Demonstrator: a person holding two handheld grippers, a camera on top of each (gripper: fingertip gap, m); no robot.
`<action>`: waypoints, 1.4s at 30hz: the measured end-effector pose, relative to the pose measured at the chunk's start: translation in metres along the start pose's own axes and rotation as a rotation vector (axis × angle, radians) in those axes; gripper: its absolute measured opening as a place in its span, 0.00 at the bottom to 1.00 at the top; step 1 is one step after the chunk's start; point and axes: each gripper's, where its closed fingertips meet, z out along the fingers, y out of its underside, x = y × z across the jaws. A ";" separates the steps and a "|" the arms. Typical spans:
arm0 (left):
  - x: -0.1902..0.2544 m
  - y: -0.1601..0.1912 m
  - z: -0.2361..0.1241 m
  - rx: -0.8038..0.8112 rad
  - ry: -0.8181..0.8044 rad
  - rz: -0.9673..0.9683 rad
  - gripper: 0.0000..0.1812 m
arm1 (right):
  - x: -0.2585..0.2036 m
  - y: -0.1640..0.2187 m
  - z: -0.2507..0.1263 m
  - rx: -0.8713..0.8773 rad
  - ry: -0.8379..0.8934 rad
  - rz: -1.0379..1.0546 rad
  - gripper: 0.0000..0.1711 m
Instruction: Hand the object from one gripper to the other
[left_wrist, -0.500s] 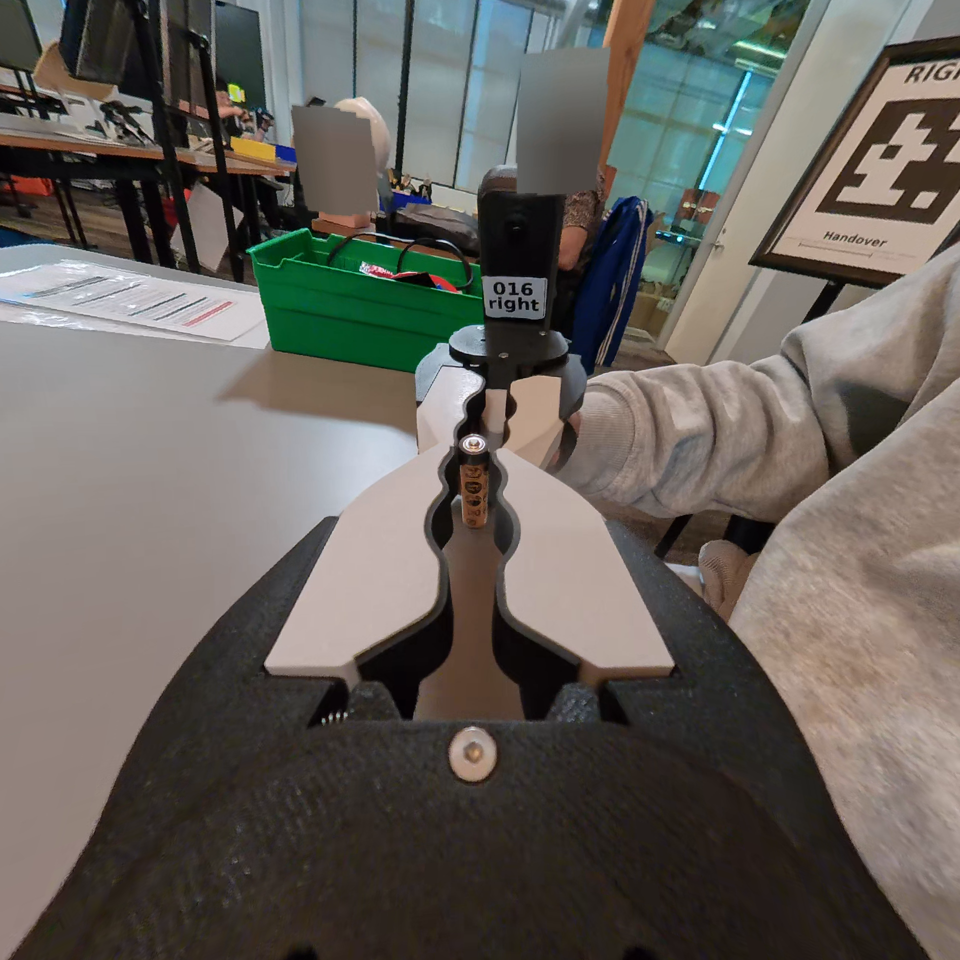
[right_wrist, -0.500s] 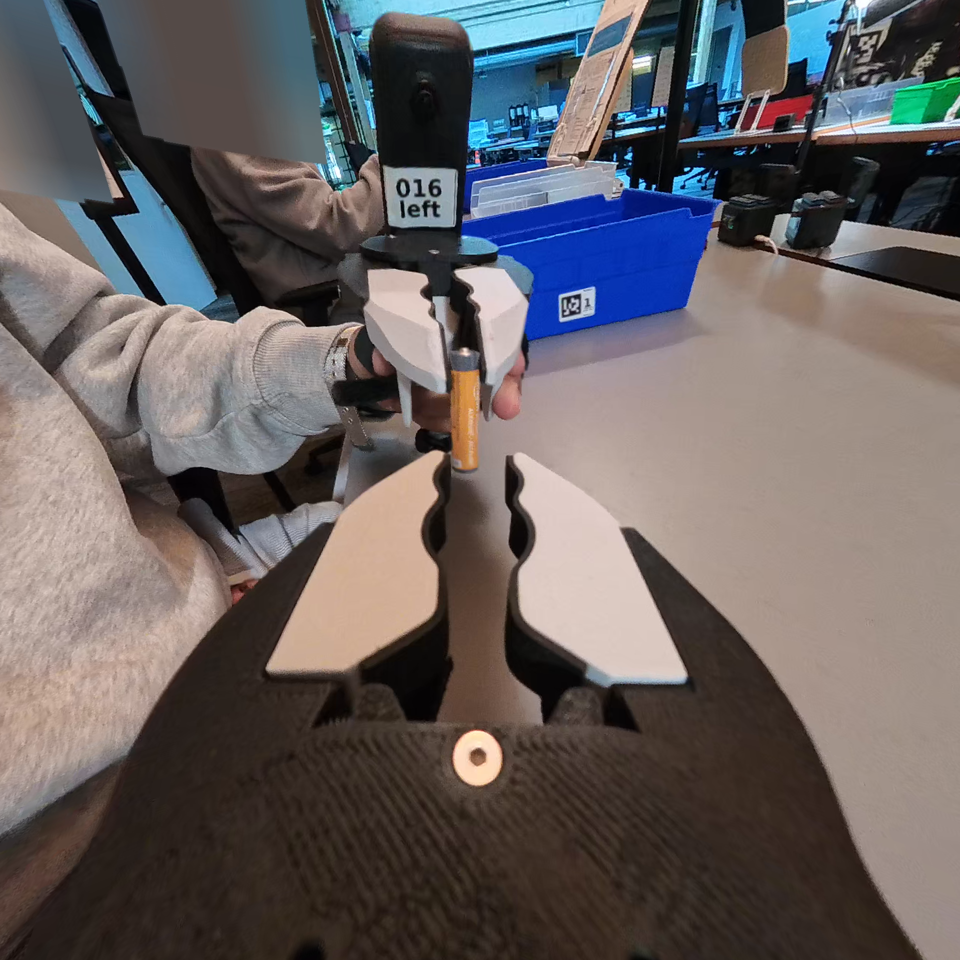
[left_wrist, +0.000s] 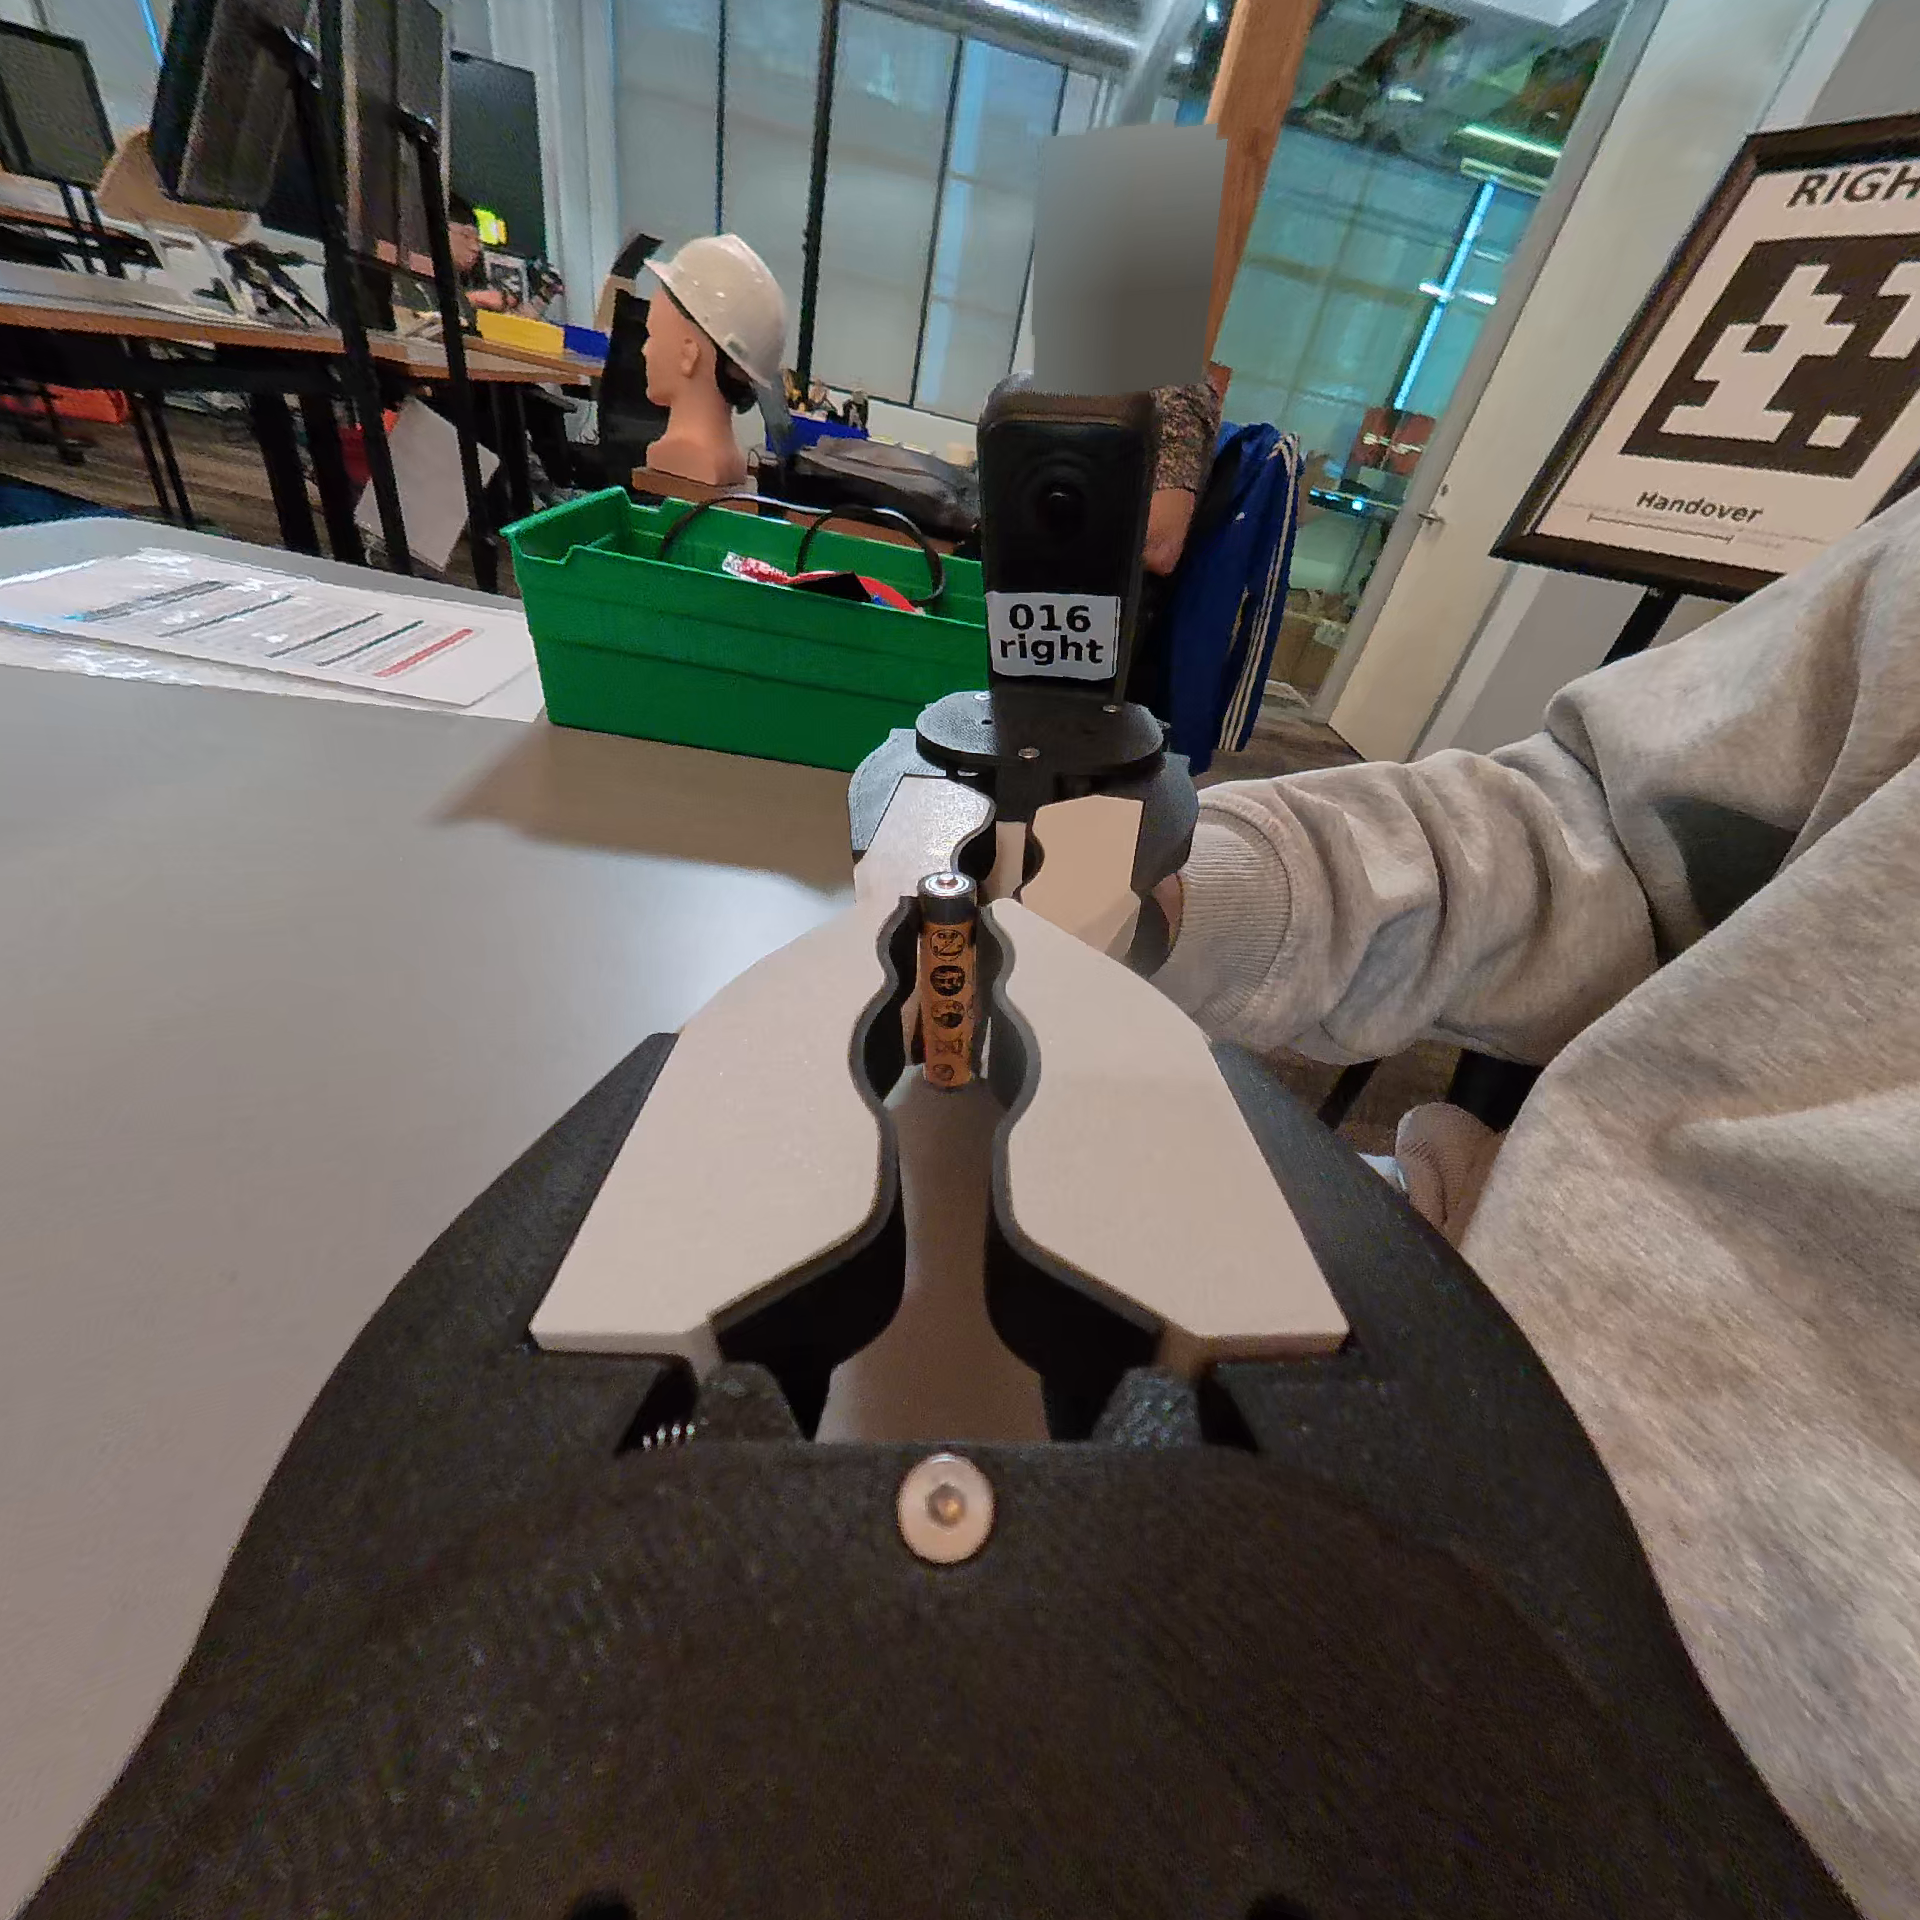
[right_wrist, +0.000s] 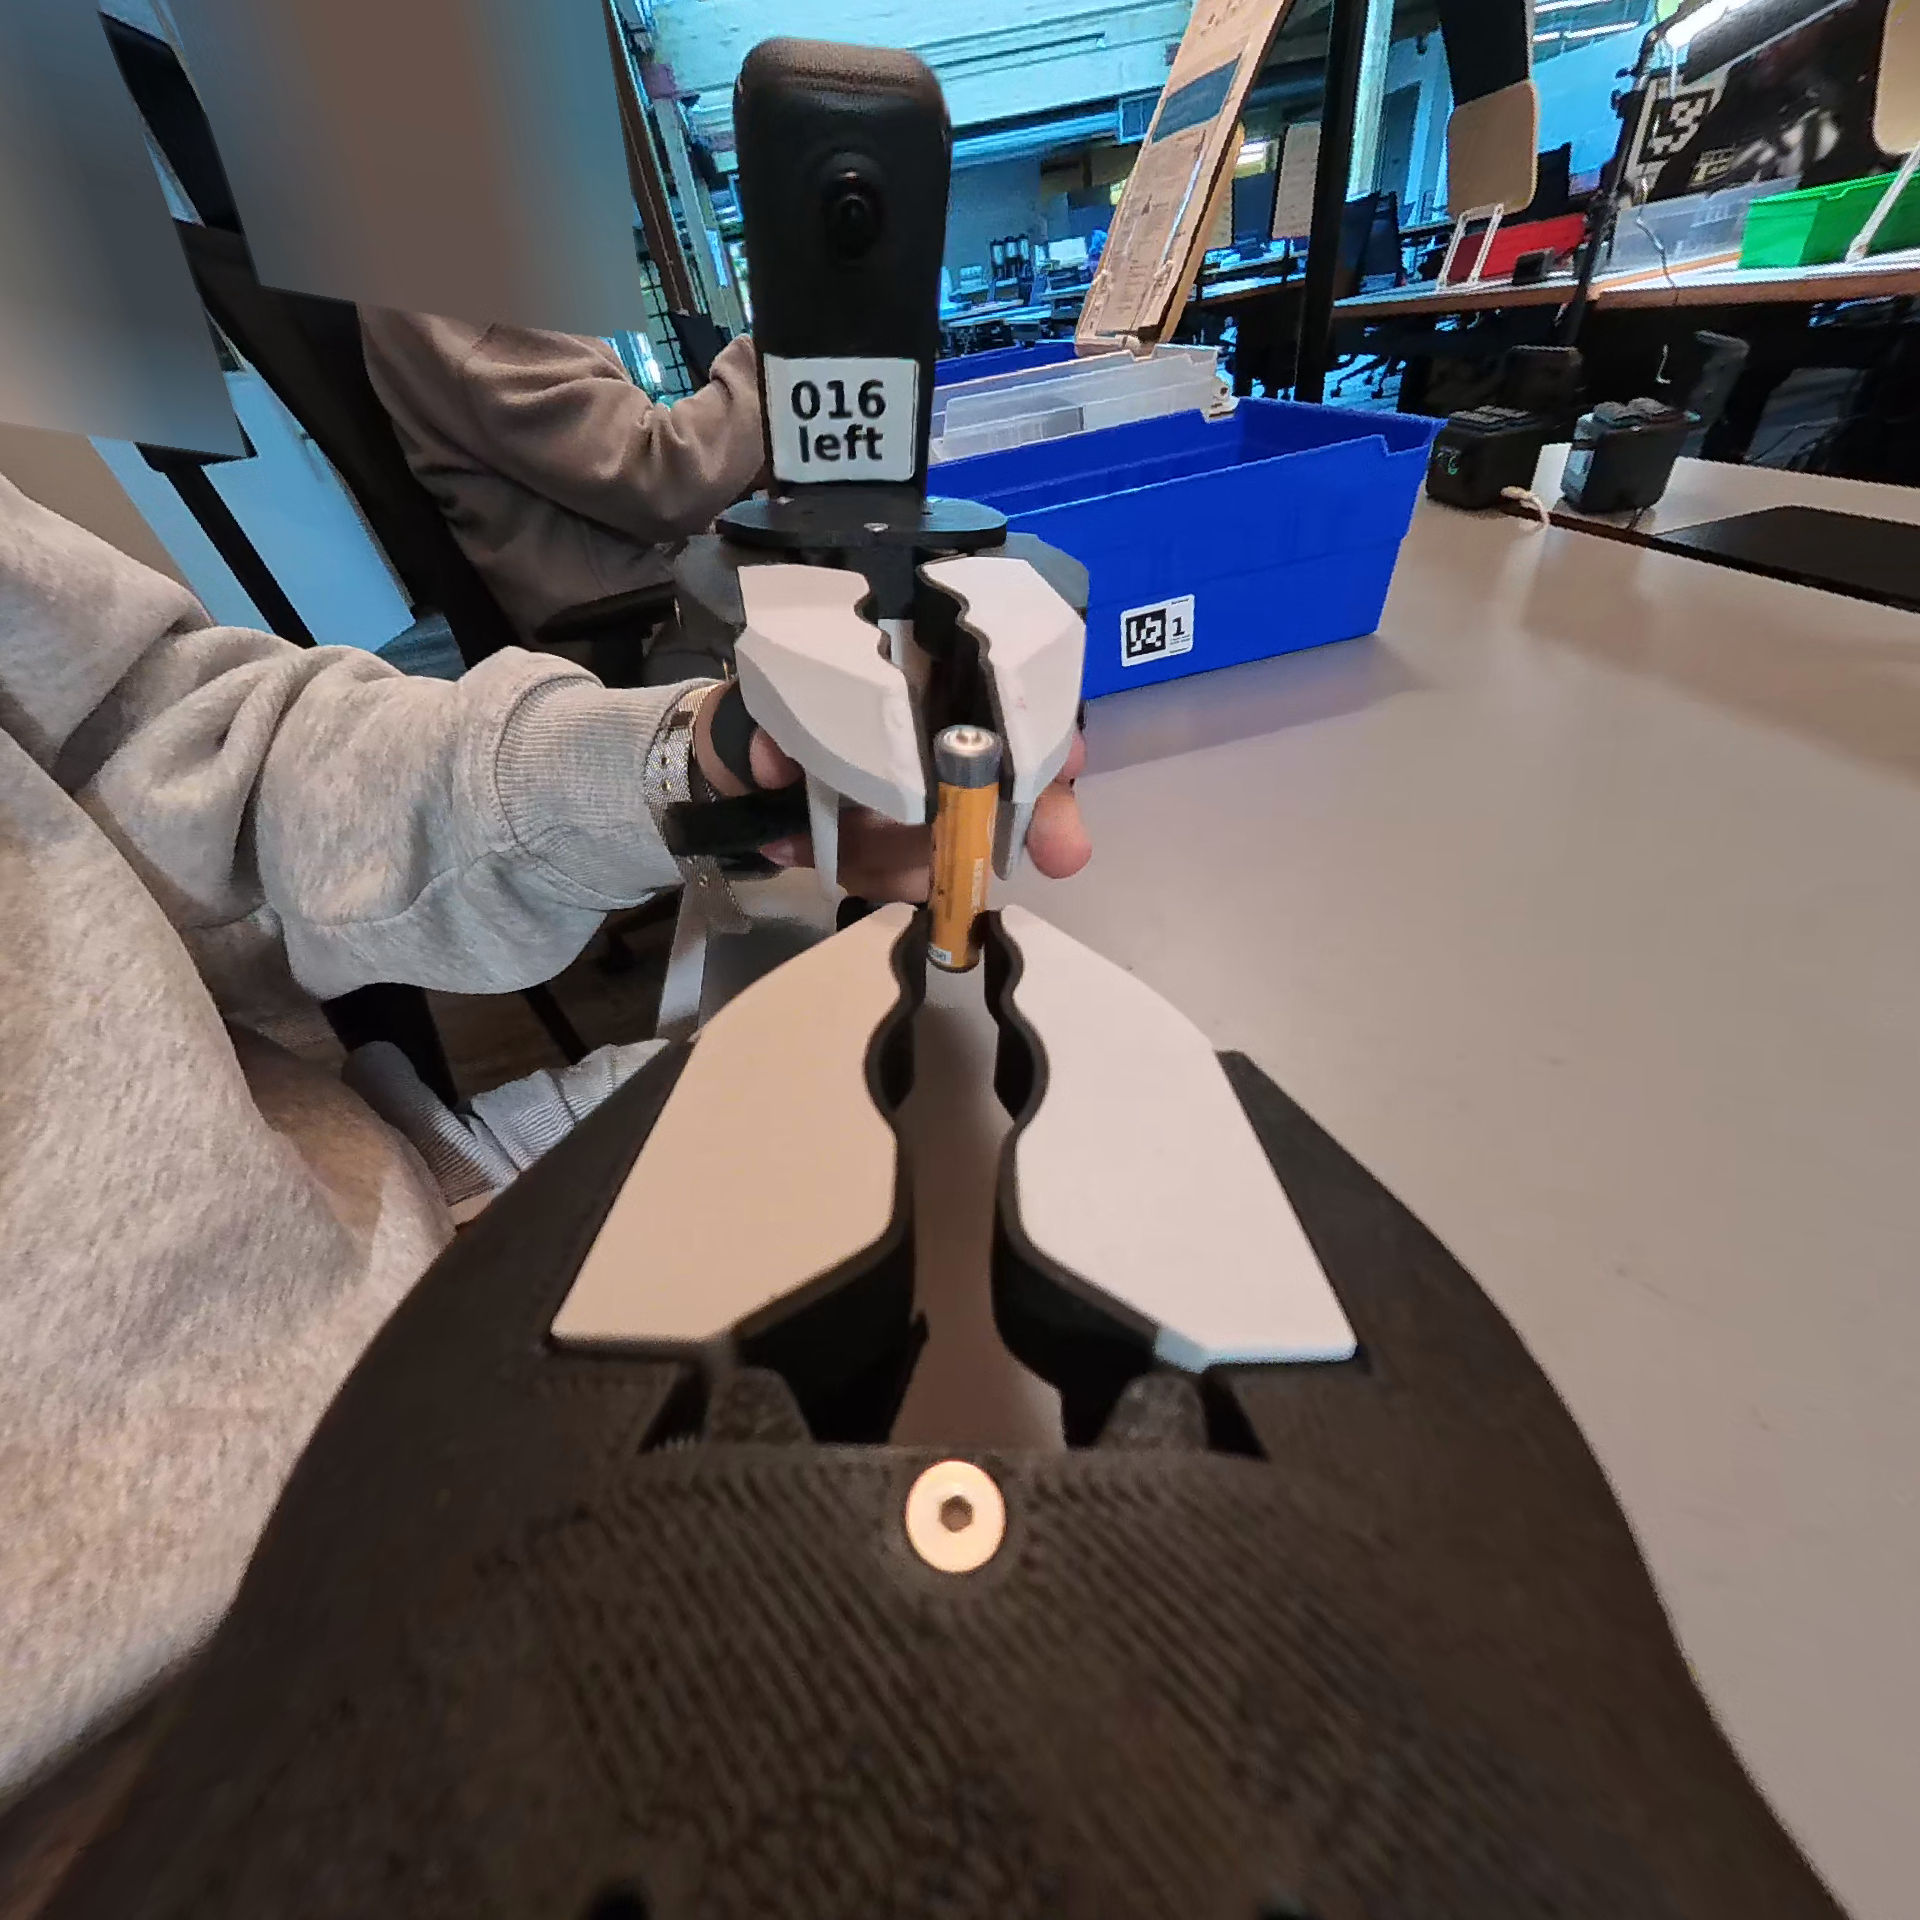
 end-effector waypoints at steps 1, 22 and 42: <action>-0.001 0.001 0.000 -0.001 -0.007 0.002 0.07 | 0.001 0.000 -0.001 -0.001 0.005 -0.005 0.06; -0.001 0.005 0.006 0.066 0.030 -0.078 0.24 | 0.007 0.003 -0.006 -0.030 0.037 -0.034 0.06; -0.002 0.006 0.003 0.059 0.016 -0.033 0.05 | 0.003 0.008 -0.001 -0.059 0.024 -0.050 0.06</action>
